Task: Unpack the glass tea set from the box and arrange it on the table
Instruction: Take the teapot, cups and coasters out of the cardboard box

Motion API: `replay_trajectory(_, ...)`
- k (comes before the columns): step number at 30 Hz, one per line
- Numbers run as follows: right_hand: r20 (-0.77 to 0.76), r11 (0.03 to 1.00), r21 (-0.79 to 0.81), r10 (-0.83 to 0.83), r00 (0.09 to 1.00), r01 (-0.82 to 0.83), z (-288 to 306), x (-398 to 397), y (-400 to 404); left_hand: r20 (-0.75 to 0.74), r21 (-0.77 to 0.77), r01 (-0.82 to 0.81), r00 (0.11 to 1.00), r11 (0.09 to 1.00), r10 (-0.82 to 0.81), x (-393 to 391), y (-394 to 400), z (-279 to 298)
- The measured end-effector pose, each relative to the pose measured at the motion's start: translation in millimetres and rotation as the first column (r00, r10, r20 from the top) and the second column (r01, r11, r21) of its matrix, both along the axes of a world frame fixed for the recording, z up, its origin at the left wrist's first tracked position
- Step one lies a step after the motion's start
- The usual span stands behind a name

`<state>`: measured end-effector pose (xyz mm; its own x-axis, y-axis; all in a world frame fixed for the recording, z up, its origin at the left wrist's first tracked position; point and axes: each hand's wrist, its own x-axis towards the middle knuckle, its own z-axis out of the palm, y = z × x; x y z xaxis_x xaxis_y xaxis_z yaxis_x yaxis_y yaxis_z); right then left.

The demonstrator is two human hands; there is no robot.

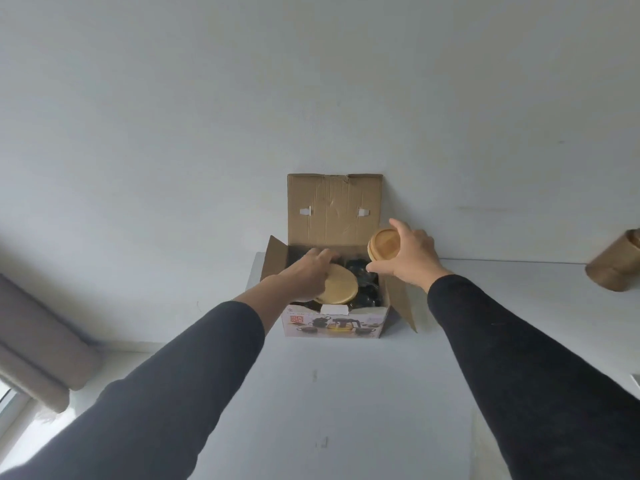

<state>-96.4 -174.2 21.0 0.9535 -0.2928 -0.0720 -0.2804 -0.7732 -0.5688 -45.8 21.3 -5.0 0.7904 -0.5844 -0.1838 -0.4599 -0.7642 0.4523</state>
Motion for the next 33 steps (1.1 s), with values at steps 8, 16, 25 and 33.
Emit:
replay_trajectory(8, -0.035, 0.982, -0.114, -0.155, 0.987, 0.15, 23, -80, -54, -0.191, -0.347, -0.341, 0.938, 0.874, 0.29, -27, -72, 34)
replay_trajectory(16, -0.098, 0.961, -0.182, -0.227, 0.969, 0.207, 1, -100, -168, -0.328, -0.429, -0.401, 0.904, 0.809, 0.274, -43, -192, 12)
replay_trajectory(25, -0.243, 0.971, -0.13, -0.227, 0.943, 0.2, -100, -72, -322, -0.513, -0.242, -0.6, 0.746, 0.762, 0.425, -36, -351, -84)
replay_trajectory(33, -0.282, 0.978, -0.149, -0.181, 0.942, 0.143, -144, -29, -399, -0.559, -0.181, -0.696, 0.654, 0.695, 0.51, -13, -419, -122)
